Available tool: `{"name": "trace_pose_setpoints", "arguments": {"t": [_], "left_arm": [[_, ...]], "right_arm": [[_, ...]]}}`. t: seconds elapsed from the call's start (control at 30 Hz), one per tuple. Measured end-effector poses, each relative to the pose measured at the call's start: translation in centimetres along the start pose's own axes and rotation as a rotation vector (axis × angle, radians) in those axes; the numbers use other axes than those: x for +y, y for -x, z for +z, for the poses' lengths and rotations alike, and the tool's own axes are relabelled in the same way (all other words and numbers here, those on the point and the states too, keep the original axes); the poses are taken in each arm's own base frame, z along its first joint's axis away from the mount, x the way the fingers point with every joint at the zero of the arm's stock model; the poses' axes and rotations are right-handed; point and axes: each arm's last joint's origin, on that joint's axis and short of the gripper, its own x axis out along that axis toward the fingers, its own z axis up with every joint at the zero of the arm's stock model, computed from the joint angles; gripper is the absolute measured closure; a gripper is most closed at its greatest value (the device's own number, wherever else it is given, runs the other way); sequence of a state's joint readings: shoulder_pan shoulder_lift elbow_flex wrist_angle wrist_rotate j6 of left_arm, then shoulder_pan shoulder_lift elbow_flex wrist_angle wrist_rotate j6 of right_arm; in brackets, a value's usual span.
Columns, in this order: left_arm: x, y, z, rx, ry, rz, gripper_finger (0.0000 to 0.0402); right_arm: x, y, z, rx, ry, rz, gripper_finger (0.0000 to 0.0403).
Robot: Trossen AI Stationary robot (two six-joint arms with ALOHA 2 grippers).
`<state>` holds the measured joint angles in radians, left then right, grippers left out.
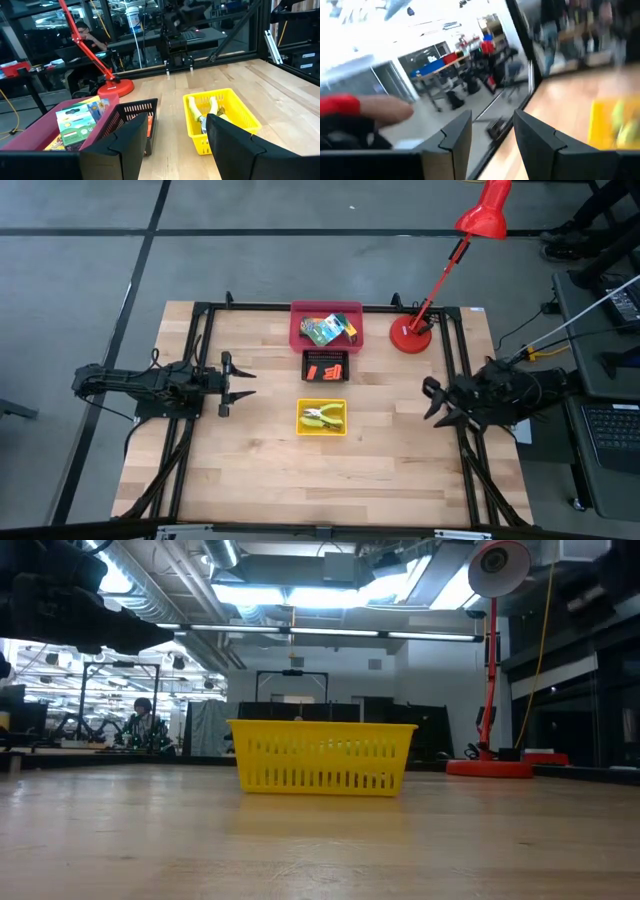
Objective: Pick & Place School Supplies
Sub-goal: Return to Home Position
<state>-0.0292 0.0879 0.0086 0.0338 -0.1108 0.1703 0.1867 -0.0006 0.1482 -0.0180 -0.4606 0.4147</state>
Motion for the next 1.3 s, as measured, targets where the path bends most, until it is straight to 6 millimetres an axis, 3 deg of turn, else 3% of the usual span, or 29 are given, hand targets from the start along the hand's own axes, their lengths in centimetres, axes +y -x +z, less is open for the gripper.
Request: {"name": "trace_pose_setpoints", "arguments": {"t": [0.17,0.3,1.3], "left_arm": [[0.0,0.0,0.0,0.000,0.000,0.000,0.0203],[0.0,0.0,0.0,0.000,0.000,0.000,0.0203],[0.0,0.0,0.0,0.000,0.000,0.000,0.0203]], "right_arm": [[-0.4,0.0,-0.9,0.076,-0.328,-0.047,0.0253],[-0.5,0.1,-1.3,0.112,-0.456,-0.078,0.0253],[-0.6,0.1,-1.5,0.132,-0.447,-0.090,0.0253]]}}
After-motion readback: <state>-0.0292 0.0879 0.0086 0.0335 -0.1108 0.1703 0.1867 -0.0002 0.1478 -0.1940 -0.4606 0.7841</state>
